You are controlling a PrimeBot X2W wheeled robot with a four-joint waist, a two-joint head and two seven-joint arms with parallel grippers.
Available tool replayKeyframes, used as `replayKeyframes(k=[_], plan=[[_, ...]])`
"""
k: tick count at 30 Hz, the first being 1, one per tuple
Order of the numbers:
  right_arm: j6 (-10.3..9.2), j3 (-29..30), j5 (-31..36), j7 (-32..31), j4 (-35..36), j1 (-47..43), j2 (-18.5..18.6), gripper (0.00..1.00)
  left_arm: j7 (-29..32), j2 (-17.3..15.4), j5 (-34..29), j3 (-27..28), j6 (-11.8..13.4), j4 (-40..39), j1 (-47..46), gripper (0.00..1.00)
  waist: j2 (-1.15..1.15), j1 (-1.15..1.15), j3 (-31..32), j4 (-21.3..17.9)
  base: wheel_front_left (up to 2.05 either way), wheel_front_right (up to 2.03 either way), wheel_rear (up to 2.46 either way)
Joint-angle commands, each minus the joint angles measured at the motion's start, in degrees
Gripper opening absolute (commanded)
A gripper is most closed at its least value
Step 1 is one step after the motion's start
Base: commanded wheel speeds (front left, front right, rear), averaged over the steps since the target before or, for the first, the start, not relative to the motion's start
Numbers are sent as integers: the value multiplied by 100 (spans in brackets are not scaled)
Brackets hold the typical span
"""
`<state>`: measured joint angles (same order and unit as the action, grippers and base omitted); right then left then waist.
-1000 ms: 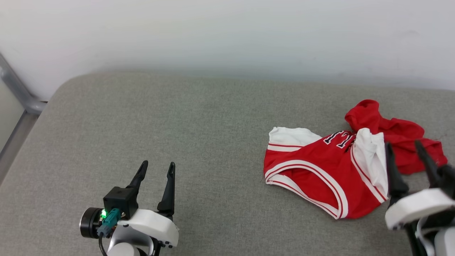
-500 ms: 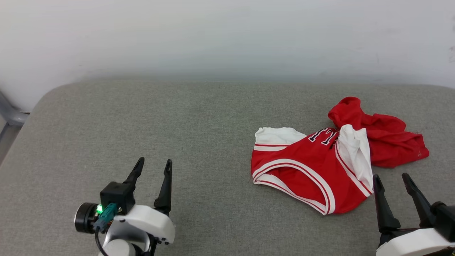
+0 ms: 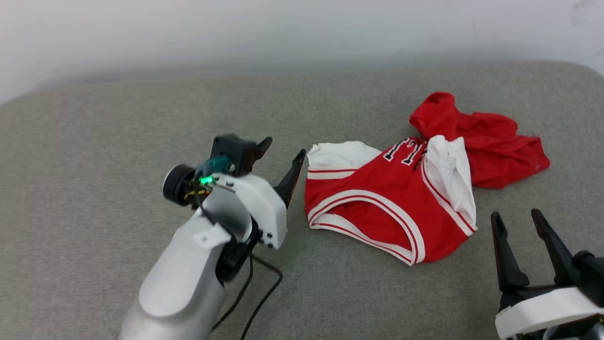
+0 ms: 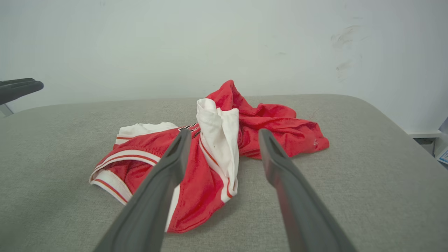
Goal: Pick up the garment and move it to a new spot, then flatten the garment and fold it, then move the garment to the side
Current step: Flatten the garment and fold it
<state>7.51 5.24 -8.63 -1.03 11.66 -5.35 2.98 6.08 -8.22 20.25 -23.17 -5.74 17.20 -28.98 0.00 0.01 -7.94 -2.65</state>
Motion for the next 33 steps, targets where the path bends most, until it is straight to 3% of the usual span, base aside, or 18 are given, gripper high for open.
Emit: replayKeyframes(k=[1, 10, 19, 20, 21, 26, 33], plan=[[-4, -31, -62, 40, 9, 117, -15, 100, 156, 26, 86, -40, -46, 142, -226, 100, 0, -1, -266, -227, 0, 0, 0], [-3, -180, -166, 205, -211, 437, -15, 100, 1690, -133, 502, -645, -165, 1325, -1302, 100, 0, -1, -877, -664, 0, 0, 0], [-3, -251, -347, 439, -540, 620, -14, 100, 2809, -246, 932, -1594, -183, 2163, -1491, 100, 0, -1, -1092, -797, 0, 0, 0], [-4, -245, -362, 453, -569, 645, -15, 100, 2866, -252, 1017, -1721, -186, 2166, -1480, 89, 0, -1, -1101, -797, 0, 0, 0], [-4, -238, -370, 472, -585, 671, -15, 100, 2824, -270, 1066, -1817, -196, 2151, -1504, 0, 0, -1, -1112, -793, 0, 0, 0], [-4, -193, -432, 506, -721, 687, -15, 100, 2142, -419, 1053, -1869, -174, 2185, -1731, 0, 0, -1, -1054, -719, 0, 0, 0], [-3, -11, -372, 388, -785, 538, -14, 100, 1207, -701, 870, -1687, 110, 2010, -1622, 0, 0, -1, -644, -399, 0, 0, 0]])
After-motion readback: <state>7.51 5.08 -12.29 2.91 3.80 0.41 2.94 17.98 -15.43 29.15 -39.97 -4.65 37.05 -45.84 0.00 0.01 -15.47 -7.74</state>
